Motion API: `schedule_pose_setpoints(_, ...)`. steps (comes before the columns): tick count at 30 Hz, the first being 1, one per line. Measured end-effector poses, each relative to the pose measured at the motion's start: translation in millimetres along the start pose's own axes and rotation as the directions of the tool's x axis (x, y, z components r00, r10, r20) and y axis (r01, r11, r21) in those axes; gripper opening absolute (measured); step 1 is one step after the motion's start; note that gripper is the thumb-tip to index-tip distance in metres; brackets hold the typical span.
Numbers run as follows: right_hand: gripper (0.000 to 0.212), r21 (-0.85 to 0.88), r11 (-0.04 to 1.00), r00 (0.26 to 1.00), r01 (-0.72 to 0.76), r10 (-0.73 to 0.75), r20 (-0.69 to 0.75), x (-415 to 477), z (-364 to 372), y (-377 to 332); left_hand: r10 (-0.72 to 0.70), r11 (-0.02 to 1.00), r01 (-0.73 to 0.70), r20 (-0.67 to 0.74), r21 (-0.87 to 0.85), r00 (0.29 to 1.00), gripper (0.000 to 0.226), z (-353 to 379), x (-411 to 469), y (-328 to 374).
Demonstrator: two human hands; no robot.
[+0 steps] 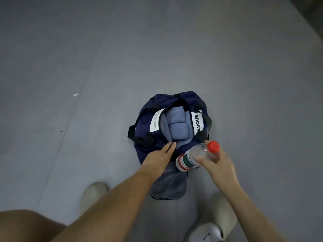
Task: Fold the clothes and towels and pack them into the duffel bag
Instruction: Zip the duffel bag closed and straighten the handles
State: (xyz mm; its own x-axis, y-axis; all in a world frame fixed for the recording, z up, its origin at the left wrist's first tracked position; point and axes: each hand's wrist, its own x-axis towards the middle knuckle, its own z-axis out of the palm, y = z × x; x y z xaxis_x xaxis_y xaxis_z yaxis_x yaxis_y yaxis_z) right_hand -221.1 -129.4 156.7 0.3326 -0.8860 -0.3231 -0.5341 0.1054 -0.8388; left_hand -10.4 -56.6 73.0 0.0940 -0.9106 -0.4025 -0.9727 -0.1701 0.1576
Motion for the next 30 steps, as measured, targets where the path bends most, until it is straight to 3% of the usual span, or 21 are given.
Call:
schedule_pose_setpoints(5, 0.054, 0.070, 0.996, 0.996, -0.054, 0.059, -0.072, -4, 18, 34, 0.052, 0.996, -0.056, 0.065, 0.064, 0.997, 0.099, 23, 47, -2)
schedule_pose_setpoints(9, 0.053, 0.055, 0.995, 0.994, -0.081, 0.084, -0.065, -8, 42, 43, 0.074, 0.994, -0.076, 0.027, 0.075, 0.997, 0.038, 19, 58, -8)
schedule_pose_setpoints(11, 0.051, 0.047, 0.995, 0.995, -0.092, 0.094, -0.044, -11, 56, 45, 0.073, 0.997, -0.072, -0.018, 0.017, 0.997, 0.021, 10, 56, -12)
schedule_pose_setpoints(17, 0.058, 0.001, 0.999, 0.996, 0.046, -0.046, -0.079, -7, 99, 56, 0.037, 0.991, -0.052, -0.121, -0.126, 0.992, 0.029, -23, 50, -11)
schedule_pose_setpoints(23, 0.051, -0.058, 0.993, 0.992, 0.104, -0.108, -0.066, 6, 130, 58, 0.030, 0.963, -0.091, -0.235, -0.253, 0.972, 0.016, -46, 32, -17)
schedule_pose_setpoints(30, 0.046, -0.251, 0.941, 0.972, 0.226, -0.236, -0.010, 43, 150, 42, -0.031, 0.917, -0.047, -0.189, -0.396, 0.981, 0.011, -89, 26, -15)
